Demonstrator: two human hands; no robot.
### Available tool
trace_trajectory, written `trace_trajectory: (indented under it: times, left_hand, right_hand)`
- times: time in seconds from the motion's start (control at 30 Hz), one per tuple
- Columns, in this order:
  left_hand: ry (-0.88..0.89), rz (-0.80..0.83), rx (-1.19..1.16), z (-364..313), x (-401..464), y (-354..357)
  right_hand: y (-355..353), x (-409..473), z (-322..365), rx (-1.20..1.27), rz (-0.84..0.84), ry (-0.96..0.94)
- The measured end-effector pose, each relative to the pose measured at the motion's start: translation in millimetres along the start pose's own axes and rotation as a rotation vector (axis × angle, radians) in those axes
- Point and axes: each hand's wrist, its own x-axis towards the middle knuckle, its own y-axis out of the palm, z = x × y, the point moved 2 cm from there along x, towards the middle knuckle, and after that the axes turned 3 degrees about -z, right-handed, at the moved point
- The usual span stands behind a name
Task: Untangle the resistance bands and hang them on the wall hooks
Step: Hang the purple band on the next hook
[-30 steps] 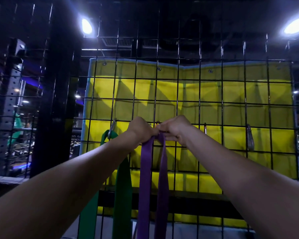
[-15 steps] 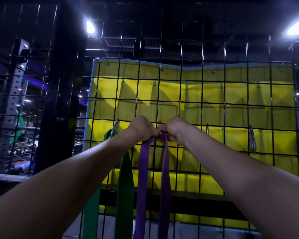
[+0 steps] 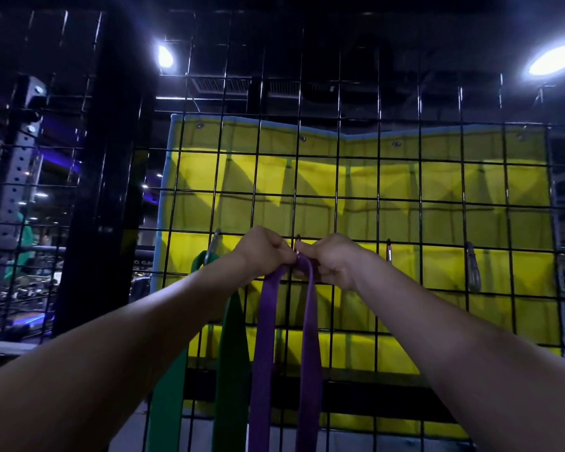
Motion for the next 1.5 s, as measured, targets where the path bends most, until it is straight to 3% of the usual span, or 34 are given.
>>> trace_trajectory:
  times: [0.43, 0.63, 0.8, 0.97, 1.3, 1.5]
  left_hand:
    - [-0.102, 0.068, -0.048, 0, 4, -3]
    - [-0.058, 0.071, 0.075, -6, 3, -3]
    - [-0.023, 0.035, -0.04, -8, 6, 1]
    - [-0.184, 0.145, -0.176, -12, 8, 0]
    - [-0.487, 0.375, -0.149, -11, 9, 2]
    - [-0.383, 0.225, -0.162, -8, 2, -2]
  right_hand:
    - [3, 2, 1, 0.109, 0.116, 0.09]
    - [10, 9, 0, -0.029, -0.031, -0.062]
    - [3, 11, 3, -0.267, -0.18, -0.181]
    - [-6, 7, 10, -0.299, -0.116, -0.159]
    - [-5, 7, 8, -0.315, -0.121, -0.214]
    - [-5, 3, -2, -0.234, -0.058, -0.217]
